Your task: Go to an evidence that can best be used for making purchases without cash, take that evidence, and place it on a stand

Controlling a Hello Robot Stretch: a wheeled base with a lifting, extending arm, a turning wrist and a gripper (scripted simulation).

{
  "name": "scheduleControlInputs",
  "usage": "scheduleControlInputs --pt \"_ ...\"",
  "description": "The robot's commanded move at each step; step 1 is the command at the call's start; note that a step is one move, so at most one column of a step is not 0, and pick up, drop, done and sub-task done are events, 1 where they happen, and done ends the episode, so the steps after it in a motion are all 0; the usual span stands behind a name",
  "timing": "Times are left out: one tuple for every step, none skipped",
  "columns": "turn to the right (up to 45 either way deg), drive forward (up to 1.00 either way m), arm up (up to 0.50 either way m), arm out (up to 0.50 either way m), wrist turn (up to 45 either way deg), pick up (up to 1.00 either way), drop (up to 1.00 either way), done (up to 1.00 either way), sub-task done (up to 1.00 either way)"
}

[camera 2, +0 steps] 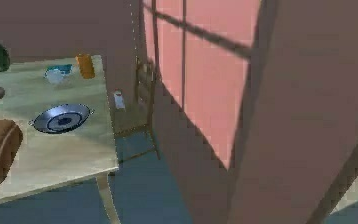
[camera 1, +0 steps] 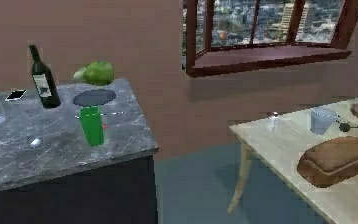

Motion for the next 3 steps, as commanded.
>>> scheduleControlInputs --pt "-45.0 0.0 0.0 0.0 0.0 0.0 0.0 0.0 0.0" --pt "-45.0 0.0 0.0 0.0 0.0 0.0 0.0 0.0 0.0" --pt "-21.0 0.0 0.0 0.0 0.0 0.0 0.0 0.0 0.0"
